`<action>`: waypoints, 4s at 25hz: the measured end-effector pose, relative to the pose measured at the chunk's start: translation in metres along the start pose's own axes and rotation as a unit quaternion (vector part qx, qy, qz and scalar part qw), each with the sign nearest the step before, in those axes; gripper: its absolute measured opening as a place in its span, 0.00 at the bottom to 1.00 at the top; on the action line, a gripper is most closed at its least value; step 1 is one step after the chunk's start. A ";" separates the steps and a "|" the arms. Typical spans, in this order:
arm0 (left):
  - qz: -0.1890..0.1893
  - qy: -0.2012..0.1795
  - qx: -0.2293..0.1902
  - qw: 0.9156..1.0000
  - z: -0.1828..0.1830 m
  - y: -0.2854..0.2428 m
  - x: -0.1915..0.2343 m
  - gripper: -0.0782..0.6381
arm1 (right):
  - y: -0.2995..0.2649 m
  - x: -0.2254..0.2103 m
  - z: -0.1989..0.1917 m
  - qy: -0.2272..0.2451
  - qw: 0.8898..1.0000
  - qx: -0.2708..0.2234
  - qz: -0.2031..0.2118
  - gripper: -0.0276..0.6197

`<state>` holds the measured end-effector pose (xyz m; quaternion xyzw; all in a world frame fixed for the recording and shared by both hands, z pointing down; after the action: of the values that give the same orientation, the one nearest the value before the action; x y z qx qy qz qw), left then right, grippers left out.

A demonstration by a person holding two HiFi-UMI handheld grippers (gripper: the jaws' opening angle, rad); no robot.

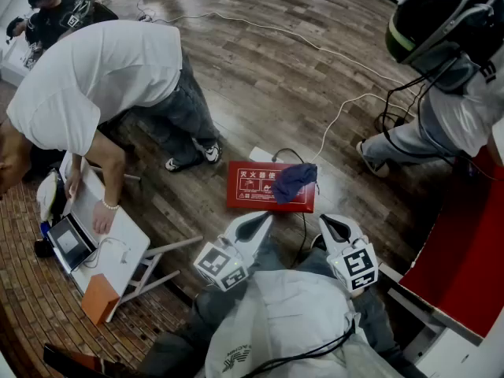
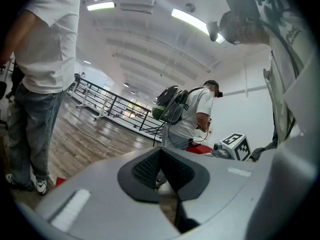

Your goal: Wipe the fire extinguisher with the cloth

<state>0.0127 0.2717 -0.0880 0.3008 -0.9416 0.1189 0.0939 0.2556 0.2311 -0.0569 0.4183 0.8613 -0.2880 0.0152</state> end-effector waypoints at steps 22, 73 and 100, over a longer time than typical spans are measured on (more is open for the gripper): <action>-0.011 0.017 0.022 1.000 -0.022 -0.005 0.053 0.12 | -0.070 -0.013 -0.003 0.088 0.995 0.040 -0.039 0.04; 0.073 0.067 0.032 0.995 -0.204 -0.026 0.167 0.12 | -0.252 -0.024 -0.192 0.157 0.976 0.140 -0.059 0.23; 0.067 0.082 0.089 0.990 -0.250 -0.045 0.145 0.12 | -0.189 -0.115 -0.214 -0.007 0.993 0.035 -0.115 0.23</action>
<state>-0.0508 0.2270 0.1944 0.2337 -0.9343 0.2325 0.1358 0.2386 0.1665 0.2439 0.3145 0.8930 -0.3208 -0.0269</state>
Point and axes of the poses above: the fingertips, and each gripper's own axes: y backward along the fingers, x to its left, z out of its top, the point moved 9 cm from there along y, backward along the fingers, and after that the axes turned 9 degrees about -y, right-handed, at the moved point
